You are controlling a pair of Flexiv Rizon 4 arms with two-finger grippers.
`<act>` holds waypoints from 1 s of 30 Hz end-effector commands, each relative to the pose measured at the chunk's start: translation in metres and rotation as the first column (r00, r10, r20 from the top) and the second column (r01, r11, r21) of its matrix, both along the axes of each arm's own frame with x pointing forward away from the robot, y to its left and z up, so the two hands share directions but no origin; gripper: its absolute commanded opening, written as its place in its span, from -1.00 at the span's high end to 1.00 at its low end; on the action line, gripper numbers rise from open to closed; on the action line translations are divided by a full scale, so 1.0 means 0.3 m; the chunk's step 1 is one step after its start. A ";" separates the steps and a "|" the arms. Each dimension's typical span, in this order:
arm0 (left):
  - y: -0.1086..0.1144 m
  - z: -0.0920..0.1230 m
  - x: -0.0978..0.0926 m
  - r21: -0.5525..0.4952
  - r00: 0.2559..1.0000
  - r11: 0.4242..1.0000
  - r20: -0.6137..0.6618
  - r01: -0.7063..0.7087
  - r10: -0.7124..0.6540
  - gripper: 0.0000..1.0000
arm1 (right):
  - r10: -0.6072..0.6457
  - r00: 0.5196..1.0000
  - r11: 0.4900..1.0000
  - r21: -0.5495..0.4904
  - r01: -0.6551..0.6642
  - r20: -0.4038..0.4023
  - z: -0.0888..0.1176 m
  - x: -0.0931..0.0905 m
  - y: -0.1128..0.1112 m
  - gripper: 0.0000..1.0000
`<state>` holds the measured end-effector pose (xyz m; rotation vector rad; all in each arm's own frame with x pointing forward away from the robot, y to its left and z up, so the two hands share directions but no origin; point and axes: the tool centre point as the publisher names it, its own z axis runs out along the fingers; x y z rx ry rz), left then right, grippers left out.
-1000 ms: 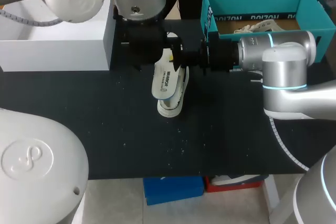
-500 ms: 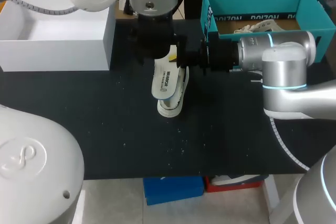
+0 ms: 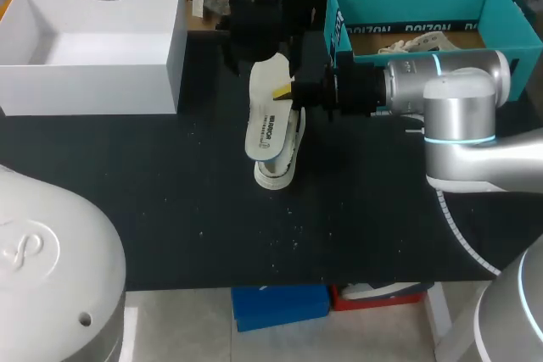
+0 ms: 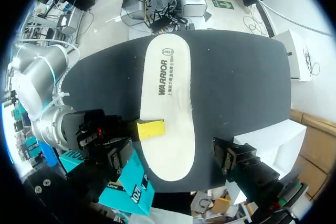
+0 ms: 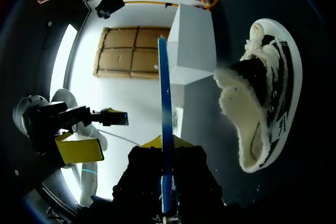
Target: Take the shoe out of the shoebox, open the shoe tongue, remove and reinsert the insole, then place the shoe into the shoebox
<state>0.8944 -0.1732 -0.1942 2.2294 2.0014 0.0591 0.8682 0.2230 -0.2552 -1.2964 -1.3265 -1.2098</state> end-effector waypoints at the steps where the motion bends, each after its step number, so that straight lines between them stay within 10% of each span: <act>1: -0.035 -0.007 0.093 0.018 1.000 1.000 -0.011 -0.002 0.002 -1.00 | -0.004 1.000 1.000 -0.002 0.004 0.001 0.001 -0.003 0.003 1.00; 15: -0.064 0.006 0.235 0.010 0.999 0.999 0.018 -0.049 0.049 -1.00 | -0.004 1.000 1.000 -0.002 0.004 0.001 0.001 -0.003 0.003 1.00; 30: -0.033 0.031 -0.043 0.002 0.999 0.999 0.028 -0.037 0.037 -1.00 | -0.004 1.000 1.000 -0.002 0.004 0.001 0.001 -0.003 0.003 1.00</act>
